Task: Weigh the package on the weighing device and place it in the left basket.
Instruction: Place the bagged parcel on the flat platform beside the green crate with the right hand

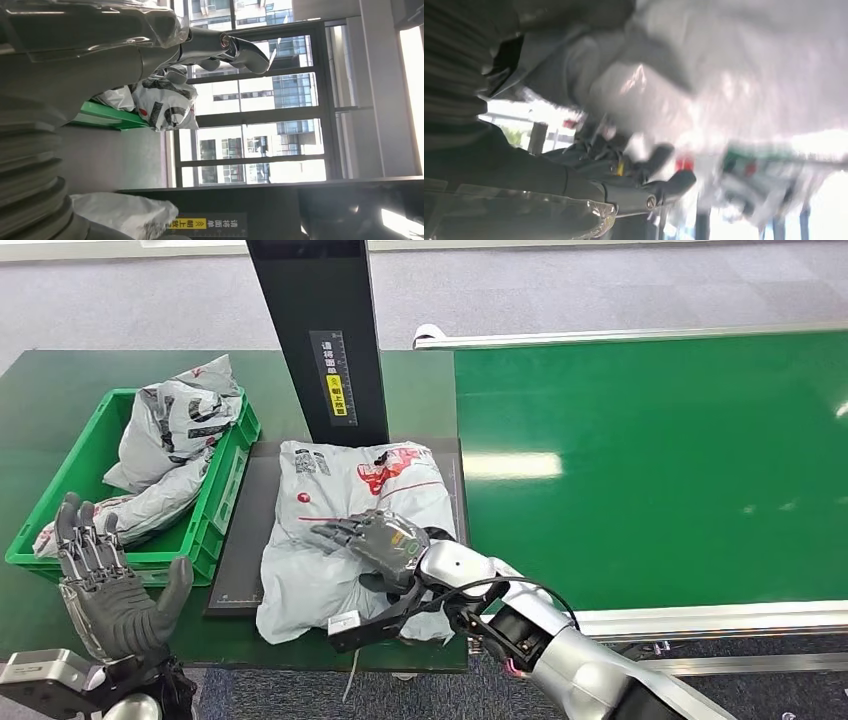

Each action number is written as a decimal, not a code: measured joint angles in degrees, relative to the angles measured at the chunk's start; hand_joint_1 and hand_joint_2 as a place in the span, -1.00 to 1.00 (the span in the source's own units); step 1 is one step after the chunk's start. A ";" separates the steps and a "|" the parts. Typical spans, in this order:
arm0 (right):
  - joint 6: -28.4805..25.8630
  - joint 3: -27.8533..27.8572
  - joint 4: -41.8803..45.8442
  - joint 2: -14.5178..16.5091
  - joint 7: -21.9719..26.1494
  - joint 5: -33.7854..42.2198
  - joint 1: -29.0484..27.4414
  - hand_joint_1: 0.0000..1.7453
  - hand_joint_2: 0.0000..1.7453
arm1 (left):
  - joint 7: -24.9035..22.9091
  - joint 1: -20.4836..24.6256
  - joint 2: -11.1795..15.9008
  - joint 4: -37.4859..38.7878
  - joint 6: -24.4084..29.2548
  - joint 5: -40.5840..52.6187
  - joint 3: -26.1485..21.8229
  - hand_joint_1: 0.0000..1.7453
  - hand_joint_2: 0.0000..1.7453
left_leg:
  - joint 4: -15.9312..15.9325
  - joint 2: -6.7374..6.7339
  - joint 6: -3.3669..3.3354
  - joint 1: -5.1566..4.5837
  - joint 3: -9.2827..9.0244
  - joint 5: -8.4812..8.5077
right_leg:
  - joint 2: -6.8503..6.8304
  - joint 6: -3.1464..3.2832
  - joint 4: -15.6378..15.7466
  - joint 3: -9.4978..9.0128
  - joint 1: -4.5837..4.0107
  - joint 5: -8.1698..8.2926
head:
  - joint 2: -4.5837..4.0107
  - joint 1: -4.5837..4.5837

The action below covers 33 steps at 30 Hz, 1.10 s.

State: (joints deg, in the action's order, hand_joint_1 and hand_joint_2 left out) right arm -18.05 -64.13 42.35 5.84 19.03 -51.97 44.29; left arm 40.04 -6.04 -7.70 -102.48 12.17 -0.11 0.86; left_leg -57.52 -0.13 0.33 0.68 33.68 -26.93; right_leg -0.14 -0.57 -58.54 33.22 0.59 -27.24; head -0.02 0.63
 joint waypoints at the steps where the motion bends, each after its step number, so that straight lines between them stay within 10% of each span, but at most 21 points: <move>1: -2.24 0.50 0.37 -0.26 0.60 0.00 -0.07 -1.00 1.00 | 0.00 -0.08 -0.05 -0.03 -0.19 0.01 -0.02 -1.00 1.00 | 0.00 0.00 0.00 0.00 0.00 0.00 | 0.00 0.00 0.00 0.00 0.00 0.00 | -0.01 0.00; 8: -13.87 7.02 6.57 -2.74 8.50 7.40 -3.61 -1.00 1.00 | 0.00 -0.04 -0.11 0.40 -0.54 0.91 0.30 -1.00 1.00 | 0.00 0.00 0.00 0.01 0.01 -0.02 | 0.00 0.00 0.01 0.03 0.00 -0.01 | -0.01 -0.01; 19: 25.54 32.17 9.48 -3.49 15.23 56.99 -13.38 -1.00 1.00 | -4.26 2.21 2.26 7.13 -2.13 11.35 7.15 -1.00 1.00 | 0.00 0.02 0.00 0.00 0.01 -0.02 | -0.02 0.00 0.03 0.01 0.00 0.00 | -0.01 0.00; 33: 21.07 48.16 17.25 -5.08 13.95 53.87 -27.85 -1.00 1.00 | -19.12 12.67 1.04 25.06 -8.66 33.52 13.49 -1.00 1.00 | -0.01 0.02 -0.01 -0.01 0.05 -0.03 | -0.01 0.00 0.04 0.06 0.02 0.00 | 0.01 0.00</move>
State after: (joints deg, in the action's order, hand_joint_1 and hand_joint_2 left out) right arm 3.02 -15.97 59.59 0.76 32.98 1.89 16.44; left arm 20.92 6.63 -6.66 -77.41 3.51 33.41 14.35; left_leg -57.53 -0.11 0.32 0.67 33.73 -26.96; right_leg -0.16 -0.57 -58.49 33.28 0.60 -27.24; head -0.01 0.63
